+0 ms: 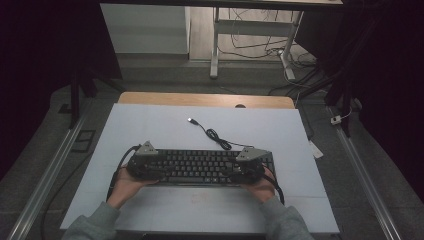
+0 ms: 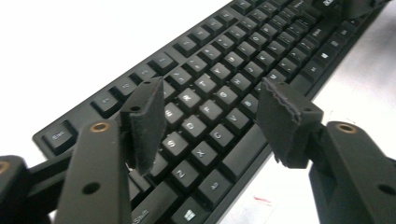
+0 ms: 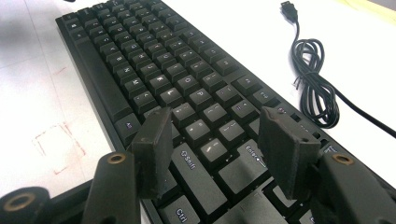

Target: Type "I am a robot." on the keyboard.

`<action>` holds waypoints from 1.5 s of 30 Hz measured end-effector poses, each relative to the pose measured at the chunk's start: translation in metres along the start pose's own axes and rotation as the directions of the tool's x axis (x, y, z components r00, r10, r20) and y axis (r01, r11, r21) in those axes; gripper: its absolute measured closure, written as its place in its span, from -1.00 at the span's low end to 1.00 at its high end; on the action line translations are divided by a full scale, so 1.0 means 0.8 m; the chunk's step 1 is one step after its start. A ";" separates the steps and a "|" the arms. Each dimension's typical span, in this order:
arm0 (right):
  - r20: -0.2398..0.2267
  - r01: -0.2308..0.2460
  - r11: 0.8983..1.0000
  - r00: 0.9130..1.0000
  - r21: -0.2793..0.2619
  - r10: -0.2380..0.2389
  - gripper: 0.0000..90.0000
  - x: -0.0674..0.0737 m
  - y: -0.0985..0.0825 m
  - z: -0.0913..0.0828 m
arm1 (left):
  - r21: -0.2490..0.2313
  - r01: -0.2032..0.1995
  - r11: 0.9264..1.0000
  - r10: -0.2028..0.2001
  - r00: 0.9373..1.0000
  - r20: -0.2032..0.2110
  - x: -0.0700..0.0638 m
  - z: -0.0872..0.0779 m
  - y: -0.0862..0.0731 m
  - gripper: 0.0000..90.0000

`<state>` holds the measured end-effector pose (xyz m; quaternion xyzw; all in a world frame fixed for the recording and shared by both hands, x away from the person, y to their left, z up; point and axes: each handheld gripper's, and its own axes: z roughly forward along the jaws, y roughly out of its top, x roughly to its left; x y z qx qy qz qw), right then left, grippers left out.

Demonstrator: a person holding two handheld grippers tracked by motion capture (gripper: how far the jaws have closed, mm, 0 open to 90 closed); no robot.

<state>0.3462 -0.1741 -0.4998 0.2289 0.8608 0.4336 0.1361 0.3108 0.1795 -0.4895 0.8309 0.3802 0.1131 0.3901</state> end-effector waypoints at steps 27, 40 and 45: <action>0.002 0.000 1.000 1.000 0.004 0.000 0.00 0.000 -0.001 0.001 | 0.028 0.053 0.998 -0.050 0.995 -0.089 0.030 -0.005 -0.012 0.06; 0.002 0.004 1.000 1.000 0.012 -0.004 -0.01 0.000 -0.002 0.003 | 0.101 -0.007 0.995 0.013 0.998 -0.067 0.026 0.007 -0.014 0.95; 0.004 0.003 1.000 1.000 0.017 -0.003 -0.01 0.000 -0.003 0.003 | 0.123 -0.018 0.992 0.027 0.997 -0.073 0.025 0.013 -0.015 0.97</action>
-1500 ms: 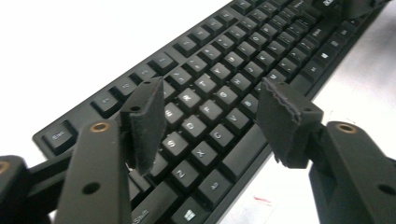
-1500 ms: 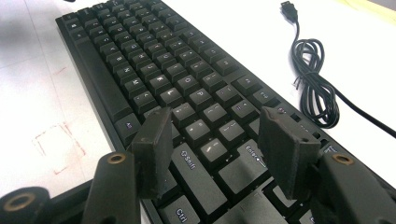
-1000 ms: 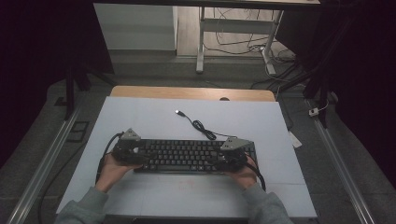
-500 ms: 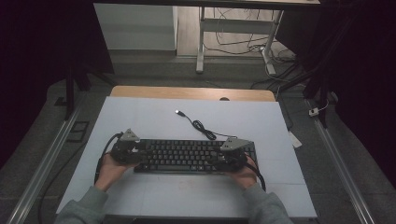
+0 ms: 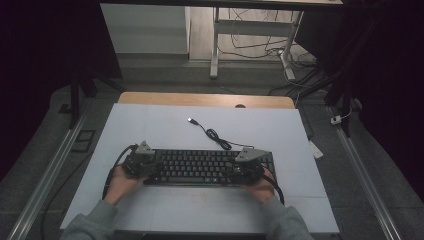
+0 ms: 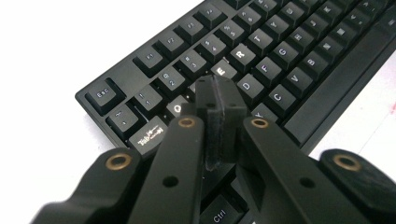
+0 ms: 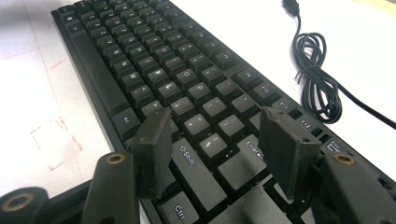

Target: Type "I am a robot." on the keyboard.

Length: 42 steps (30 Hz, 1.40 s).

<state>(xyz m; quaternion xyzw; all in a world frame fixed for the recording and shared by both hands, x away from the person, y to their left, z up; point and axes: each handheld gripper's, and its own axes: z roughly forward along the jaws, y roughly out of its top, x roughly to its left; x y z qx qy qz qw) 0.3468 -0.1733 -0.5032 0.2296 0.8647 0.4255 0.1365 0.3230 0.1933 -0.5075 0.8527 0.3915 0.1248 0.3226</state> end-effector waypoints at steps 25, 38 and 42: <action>0.001 0.005 1.000 1.000 0.007 -0.005 -0.01 0.001 -0.001 0.001 | 0.036 -0.007 0.999 0.008 1.000 -0.018 -0.001 0.014 -0.002 0.97; 0.000 0.004 1.000 1.000 0.004 -0.004 -0.01 0.000 -0.001 0.001 | -0.030 0.002 1.000 -0.002 1.000 -0.018 -0.002 -0.001 0.000 0.97; -0.001 0.004 1.000 1.000 0.006 -0.004 -0.01 0.000 -0.001 0.001 | -0.083 0.026 0.996 -0.027 1.000 -0.004 0.000 -0.015 0.001 0.95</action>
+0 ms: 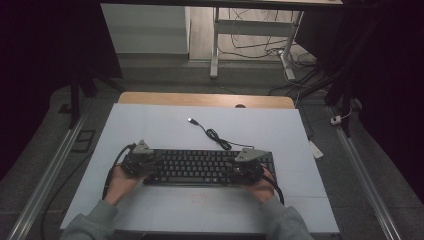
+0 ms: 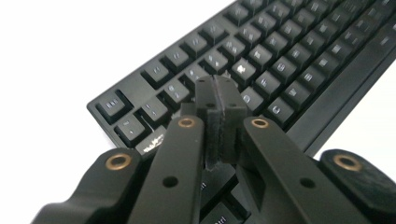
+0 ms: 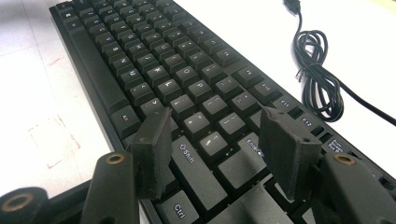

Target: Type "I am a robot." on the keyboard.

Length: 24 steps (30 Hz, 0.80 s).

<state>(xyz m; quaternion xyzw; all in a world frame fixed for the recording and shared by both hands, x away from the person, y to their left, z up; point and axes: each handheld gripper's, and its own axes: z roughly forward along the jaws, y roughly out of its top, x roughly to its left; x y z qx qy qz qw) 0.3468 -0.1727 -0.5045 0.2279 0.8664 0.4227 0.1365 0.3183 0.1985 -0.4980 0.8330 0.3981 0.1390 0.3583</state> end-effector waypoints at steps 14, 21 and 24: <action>0.000 0.003 1.000 1.000 -0.002 -0.003 -0.01 0.000 0.000 -0.001 | -0.069 0.079 0.994 -0.078 0.997 0.007 0.003 -0.009 0.002 0.00; 0.001 0.001 1.000 1.000 -0.005 -0.001 -0.01 0.000 0.001 -0.001 | -0.071 0.094 0.993 -0.093 0.996 0.013 0.003 -0.009 0.003 -0.16; 0.002 0.002 1.000 1.000 -0.005 -0.002 -0.01 0.000 0.001 -0.001 | -0.071 0.097 0.993 -0.096 0.995 0.012 0.003 -0.009 0.003 -0.19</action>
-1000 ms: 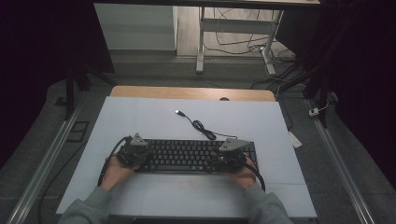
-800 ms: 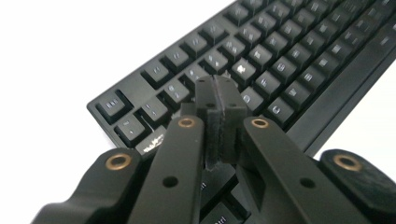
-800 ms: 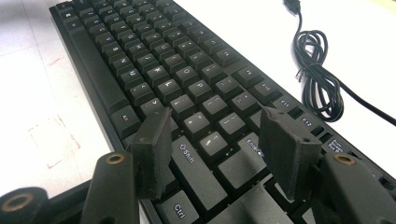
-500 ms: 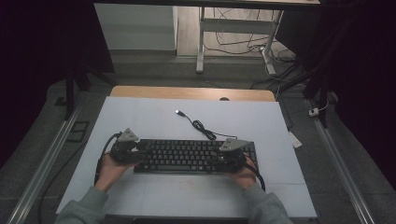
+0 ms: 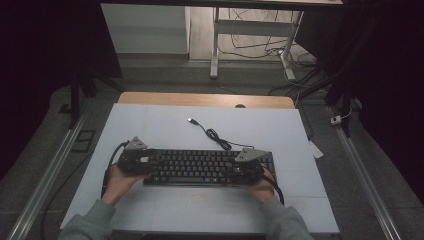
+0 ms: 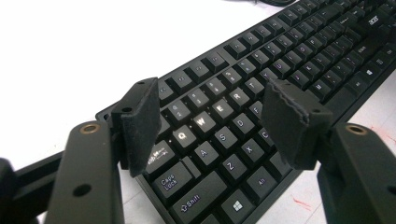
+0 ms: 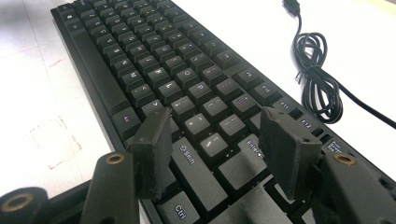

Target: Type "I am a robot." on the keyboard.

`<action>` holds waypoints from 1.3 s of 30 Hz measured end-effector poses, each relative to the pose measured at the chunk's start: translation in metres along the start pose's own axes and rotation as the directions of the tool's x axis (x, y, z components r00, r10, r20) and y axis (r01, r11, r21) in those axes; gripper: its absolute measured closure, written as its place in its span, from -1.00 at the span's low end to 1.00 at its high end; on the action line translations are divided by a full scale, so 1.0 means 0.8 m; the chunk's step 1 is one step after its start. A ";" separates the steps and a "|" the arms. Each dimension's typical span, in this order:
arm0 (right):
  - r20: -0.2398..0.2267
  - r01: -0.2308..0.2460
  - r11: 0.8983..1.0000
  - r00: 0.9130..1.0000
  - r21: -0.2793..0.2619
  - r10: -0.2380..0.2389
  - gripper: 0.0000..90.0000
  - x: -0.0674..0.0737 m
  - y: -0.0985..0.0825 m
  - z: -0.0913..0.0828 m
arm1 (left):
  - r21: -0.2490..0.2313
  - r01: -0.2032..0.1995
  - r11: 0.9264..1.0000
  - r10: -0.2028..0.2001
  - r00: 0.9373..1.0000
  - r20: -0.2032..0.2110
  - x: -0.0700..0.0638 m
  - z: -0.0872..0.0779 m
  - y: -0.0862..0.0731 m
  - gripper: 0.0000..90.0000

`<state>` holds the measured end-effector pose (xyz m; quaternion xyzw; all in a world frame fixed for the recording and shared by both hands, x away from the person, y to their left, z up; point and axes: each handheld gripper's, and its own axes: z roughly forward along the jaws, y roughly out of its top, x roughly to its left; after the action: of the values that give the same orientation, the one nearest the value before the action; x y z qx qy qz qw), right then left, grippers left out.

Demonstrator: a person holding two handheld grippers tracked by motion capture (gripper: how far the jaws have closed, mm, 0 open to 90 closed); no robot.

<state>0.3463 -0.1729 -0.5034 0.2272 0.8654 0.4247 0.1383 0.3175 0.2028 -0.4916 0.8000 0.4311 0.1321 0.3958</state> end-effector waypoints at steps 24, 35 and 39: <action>-0.065 -0.018 0.999 0.998 -0.028 0.016 0.28 0.015 0.016 0.007 | 0.017 0.003 1.000 -0.003 1.000 0.011 0.000 0.004 0.000 -0.27; -0.135 0.013 1.000 0.991 0.012 -0.011 0.97 0.030 0.027 0.025 | 0.032 -0.005 0.999 0.005 1.000 0.012 0.000 0.008 0.000 -0.27; -0.145 0.018 1.000 0.989 0.020 -0.014 0.99 0.034 0.030 0.030 | 0.032 -0.007 0.999 0.006 1.000 0.010 -0.001 0.008 0.000 -0.28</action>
<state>0.3400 -0.1297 -0.4999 0.1903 0.8795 0.4296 0.0759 0.3207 0.1989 -0.4959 0.8084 0.4286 0.1224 0.3844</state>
